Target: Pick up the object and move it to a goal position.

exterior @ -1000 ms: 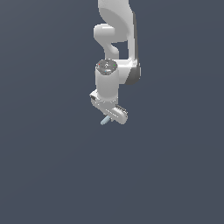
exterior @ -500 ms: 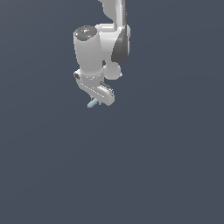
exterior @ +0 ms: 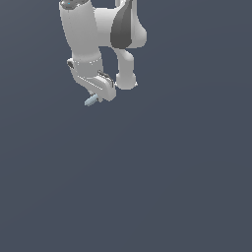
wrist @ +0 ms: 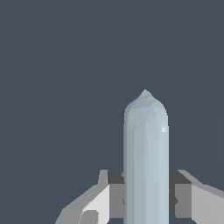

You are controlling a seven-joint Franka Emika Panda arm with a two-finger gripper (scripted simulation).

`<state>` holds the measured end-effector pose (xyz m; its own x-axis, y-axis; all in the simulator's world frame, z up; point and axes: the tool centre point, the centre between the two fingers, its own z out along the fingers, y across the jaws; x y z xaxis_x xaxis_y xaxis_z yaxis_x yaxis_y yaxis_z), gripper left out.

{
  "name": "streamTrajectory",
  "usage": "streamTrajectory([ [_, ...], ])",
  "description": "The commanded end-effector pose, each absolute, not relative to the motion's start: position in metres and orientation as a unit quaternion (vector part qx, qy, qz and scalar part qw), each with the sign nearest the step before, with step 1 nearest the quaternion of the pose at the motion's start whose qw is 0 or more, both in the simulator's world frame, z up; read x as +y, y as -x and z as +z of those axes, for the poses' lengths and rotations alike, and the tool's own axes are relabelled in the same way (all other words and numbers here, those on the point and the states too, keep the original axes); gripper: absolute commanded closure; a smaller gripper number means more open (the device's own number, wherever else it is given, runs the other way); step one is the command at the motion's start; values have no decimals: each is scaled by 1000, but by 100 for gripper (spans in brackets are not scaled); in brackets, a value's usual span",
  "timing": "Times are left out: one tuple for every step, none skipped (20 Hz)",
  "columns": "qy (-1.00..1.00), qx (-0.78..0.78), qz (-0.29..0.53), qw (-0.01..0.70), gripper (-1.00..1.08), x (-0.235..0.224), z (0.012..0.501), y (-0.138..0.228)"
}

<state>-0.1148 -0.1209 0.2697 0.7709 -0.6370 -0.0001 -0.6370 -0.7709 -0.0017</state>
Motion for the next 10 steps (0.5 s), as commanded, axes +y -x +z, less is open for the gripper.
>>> streamTrajectory([
  [941,338,0,0,108,-128,279,119],
  [941,338,0,0,108,-130,282,120],
  [941,338,0,0,108,-131,284,121],
  [941,338,0,0,108,-132,286,121],
  [941,338,0,0,108,-133,287,122],
  [941,338,0,0,108,-133,287,122],
  [941,338,0,0,108,-134,287,121],
  [941,338,0,0,108,-133,287,121],
  [941,338,0,0,108,-133,286,120],
  [941,338,0,0,108,-132,286,120],
])
